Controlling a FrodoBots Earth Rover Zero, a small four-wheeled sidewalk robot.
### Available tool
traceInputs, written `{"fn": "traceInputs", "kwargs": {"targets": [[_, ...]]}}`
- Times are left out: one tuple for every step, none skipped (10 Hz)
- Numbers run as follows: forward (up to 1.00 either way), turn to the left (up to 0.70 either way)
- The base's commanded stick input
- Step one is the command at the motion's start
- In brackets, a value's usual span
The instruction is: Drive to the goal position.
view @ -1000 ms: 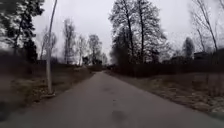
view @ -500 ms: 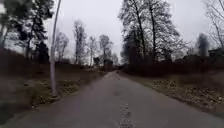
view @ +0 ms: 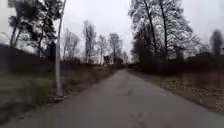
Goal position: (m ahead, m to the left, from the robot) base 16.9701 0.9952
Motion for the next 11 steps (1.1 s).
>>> {"fn": "traceInputs", "kwargs": {"targets": [[1.00,0.00],[1.00,0.00],[1.00,0.00],[1.00,0.00],[1.00,0.00],[1.00,0.00],[1.00,-0.01],[1.00,-0.01],[1.00,-0.21],[1.00,-0.40],[1.00,-0.39]]}}
